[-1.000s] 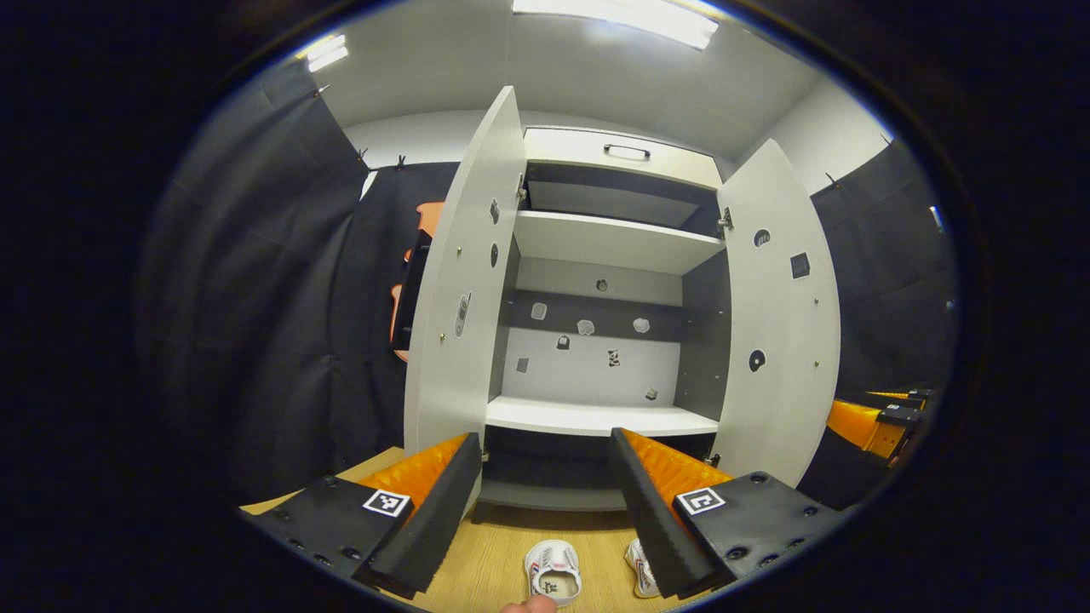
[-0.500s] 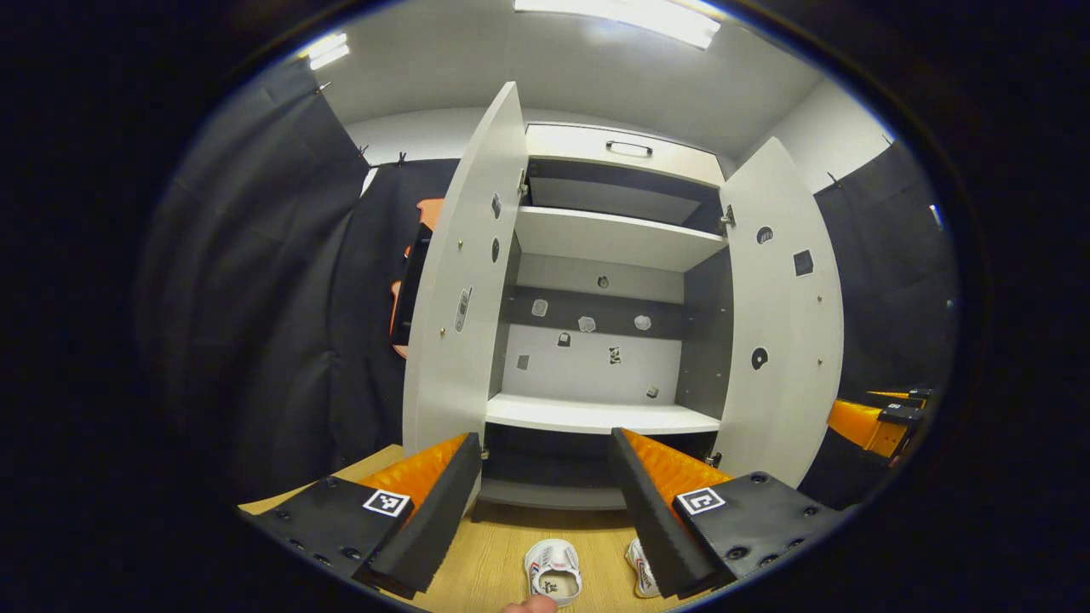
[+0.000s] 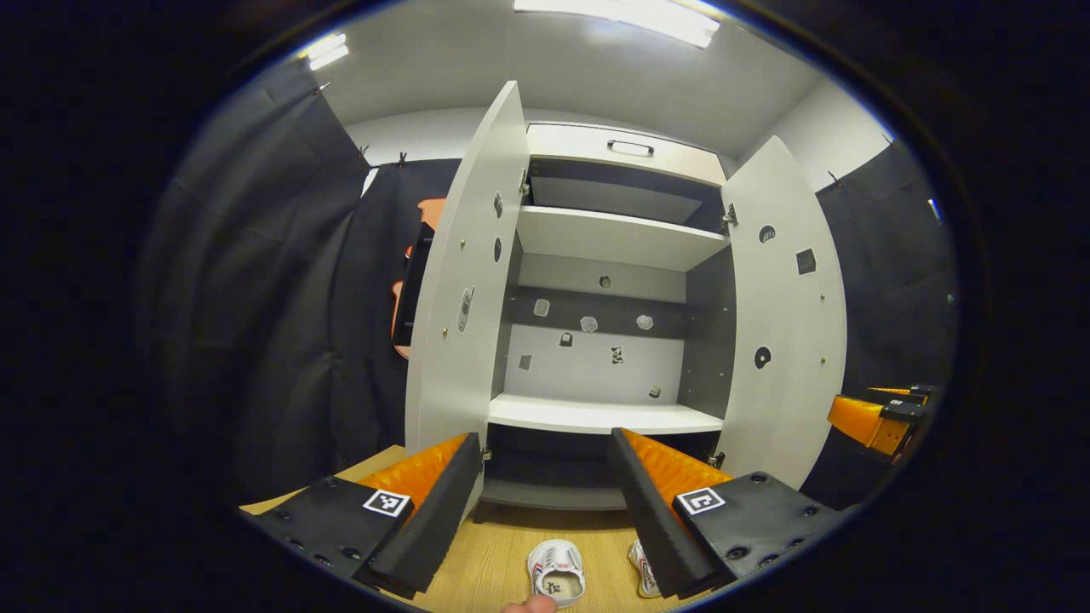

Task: Grab one shoe with the right hand and put it into the shoe cabinet, grab the other shoe with the left hand and put it into the shoe cabinet; then close the right door with the right hand and the left door with the left hand.

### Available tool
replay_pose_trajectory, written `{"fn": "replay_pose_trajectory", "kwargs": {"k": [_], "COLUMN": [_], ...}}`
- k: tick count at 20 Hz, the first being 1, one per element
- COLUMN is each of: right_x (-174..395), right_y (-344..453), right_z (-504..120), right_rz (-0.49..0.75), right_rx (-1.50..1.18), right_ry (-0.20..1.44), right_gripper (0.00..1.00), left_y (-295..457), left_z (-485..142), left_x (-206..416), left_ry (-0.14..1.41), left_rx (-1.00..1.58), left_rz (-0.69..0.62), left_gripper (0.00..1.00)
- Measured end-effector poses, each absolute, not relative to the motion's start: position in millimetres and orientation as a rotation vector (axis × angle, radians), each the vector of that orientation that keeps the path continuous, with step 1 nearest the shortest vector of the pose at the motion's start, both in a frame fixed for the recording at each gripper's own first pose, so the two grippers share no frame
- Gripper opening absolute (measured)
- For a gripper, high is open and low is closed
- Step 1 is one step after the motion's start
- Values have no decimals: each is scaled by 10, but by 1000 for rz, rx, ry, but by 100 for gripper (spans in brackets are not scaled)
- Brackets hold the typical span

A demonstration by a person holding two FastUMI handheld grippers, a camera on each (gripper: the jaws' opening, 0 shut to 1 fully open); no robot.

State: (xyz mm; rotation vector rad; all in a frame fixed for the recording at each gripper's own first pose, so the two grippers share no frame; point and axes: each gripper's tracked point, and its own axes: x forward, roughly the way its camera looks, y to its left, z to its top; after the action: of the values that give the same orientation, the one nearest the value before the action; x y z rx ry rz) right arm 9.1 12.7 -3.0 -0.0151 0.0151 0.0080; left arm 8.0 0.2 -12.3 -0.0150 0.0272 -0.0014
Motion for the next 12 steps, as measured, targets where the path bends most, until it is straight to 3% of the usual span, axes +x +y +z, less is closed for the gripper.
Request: {"fn": "replay_pose_trajectory", "kwargs": {"k": [12], "right_x": [260], "right_y": [303], "right_z": [-291], "right_rz": [47], "right_rx": [-32], "right_ry": [61], "right_gripper": [94], "left_y": [-8], "left_z": [-160], "left_x": [38], "left_ry": [36], "left_rx": [-8], "left_rz": [-4], "left_gripper": [98]}}
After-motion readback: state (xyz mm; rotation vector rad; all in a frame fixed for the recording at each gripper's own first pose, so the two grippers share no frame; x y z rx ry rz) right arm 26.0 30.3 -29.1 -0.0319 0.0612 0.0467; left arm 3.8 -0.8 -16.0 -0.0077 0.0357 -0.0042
